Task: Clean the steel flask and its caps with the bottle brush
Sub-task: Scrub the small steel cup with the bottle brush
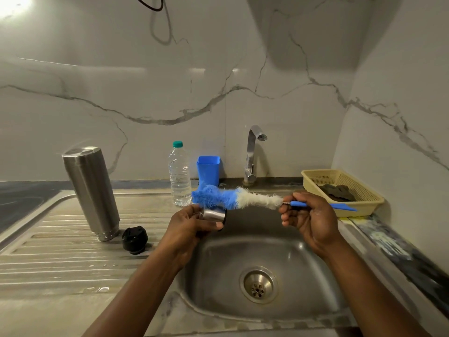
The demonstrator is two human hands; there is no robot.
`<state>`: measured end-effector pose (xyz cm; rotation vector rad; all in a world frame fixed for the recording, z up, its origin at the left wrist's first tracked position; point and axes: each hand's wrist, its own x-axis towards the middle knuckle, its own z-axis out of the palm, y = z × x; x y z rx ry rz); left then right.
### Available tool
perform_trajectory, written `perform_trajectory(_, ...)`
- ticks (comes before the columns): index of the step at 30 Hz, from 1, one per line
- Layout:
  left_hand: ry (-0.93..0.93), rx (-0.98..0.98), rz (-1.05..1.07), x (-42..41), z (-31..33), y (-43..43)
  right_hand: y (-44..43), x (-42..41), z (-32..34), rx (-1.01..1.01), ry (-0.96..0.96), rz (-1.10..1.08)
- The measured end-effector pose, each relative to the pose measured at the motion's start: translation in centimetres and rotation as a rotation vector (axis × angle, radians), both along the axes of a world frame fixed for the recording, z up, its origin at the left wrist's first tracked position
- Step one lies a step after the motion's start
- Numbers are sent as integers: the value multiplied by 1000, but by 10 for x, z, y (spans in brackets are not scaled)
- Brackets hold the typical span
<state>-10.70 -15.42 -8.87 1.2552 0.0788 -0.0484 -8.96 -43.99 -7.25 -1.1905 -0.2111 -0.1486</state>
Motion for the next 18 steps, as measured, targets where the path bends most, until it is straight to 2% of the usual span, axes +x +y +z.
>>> perform_trajectory(6,6,-158,-12,5,2,7,-13,0,5,59,17,-55)
perform_trajectory(11,8,-303,-104,-1,7,-1,-2,1,0,22,36,-8)
perform_trajectory(18,23,-315,-48,0,7,5,-13,1,4,84,45,-55)
